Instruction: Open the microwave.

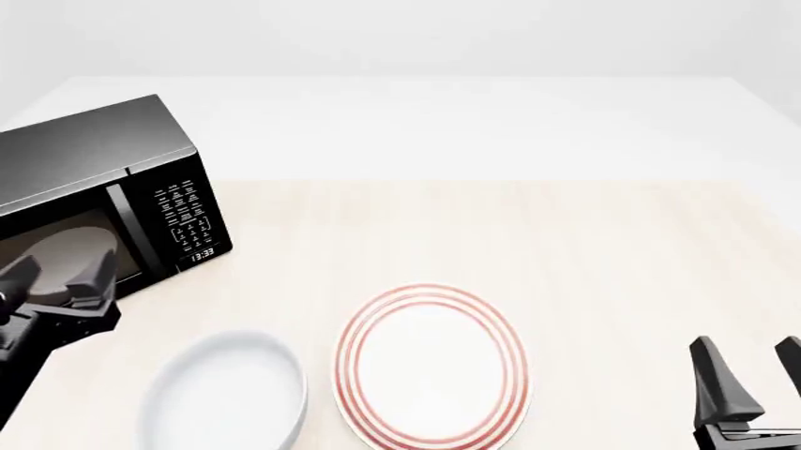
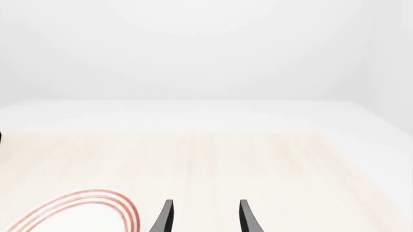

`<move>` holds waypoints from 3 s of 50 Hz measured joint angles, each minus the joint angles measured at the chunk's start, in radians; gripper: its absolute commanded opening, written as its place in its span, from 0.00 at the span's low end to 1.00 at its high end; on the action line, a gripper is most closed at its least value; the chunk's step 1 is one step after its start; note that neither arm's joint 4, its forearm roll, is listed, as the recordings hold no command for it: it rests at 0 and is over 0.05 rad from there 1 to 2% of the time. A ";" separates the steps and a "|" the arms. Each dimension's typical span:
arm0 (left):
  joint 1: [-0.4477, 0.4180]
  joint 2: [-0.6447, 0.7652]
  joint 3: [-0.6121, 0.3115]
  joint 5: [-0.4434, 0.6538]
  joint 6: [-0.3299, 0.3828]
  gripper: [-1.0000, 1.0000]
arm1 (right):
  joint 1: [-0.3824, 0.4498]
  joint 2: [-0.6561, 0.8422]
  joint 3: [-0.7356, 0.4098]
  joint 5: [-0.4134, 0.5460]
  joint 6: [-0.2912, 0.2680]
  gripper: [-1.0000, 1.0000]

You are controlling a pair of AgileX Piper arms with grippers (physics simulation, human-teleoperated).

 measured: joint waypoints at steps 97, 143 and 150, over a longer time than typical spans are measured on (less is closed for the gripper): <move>0.036 0.724 -0.196 -0.394 0.038 1.00 | 0.000 0.000 0.000 0.000 0.000 1.00; 0.062 0.895 -0.304 -0.405 0.033 1.00 | 0.000 0.000 0.000 0.000 0.000 1.00; 0.057 0.923 -0.321 -0.408 0.029 1.00 | 0.000 0.000 0.000 0.000 0.000 1.00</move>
